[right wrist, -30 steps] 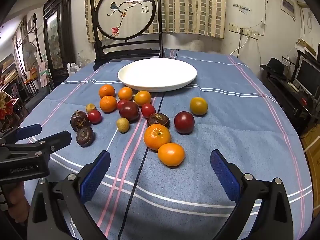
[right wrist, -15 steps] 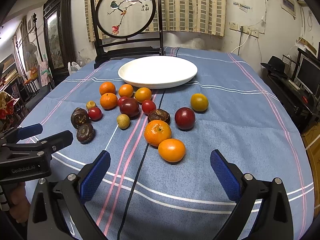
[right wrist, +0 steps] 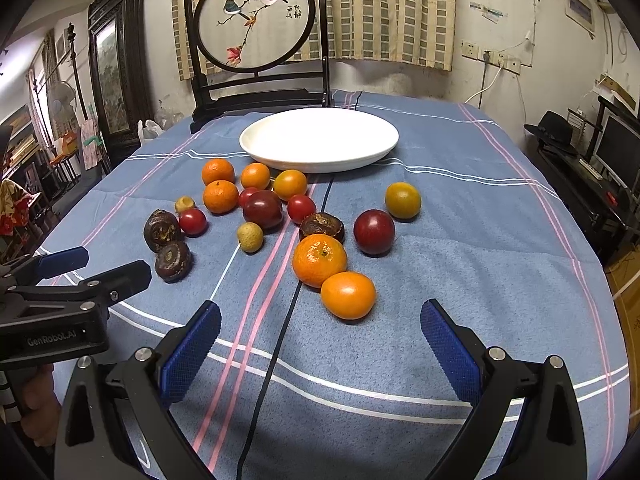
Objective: Organize fruits
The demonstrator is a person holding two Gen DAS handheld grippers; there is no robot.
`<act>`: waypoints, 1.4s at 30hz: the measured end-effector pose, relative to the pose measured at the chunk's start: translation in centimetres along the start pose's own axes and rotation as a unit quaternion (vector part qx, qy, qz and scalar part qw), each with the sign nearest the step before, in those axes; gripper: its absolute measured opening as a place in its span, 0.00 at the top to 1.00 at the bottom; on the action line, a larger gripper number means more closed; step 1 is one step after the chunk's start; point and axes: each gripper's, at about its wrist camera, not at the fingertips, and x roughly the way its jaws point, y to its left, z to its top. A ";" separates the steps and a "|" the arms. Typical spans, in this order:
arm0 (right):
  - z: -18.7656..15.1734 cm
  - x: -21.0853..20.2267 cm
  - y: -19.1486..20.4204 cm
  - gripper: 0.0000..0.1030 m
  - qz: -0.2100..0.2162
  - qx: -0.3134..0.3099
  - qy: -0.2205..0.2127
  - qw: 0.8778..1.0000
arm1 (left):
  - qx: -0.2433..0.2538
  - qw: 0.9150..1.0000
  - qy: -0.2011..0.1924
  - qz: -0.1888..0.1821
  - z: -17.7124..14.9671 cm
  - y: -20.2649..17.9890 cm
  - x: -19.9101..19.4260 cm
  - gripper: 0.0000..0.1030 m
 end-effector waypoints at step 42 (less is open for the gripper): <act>0.0 0.2 -0.1 0.03 0.003 -0.002 0.010 1.000 | 0.004 1.000 0.008 0.001 -0.1 -0.3 0.6 0.04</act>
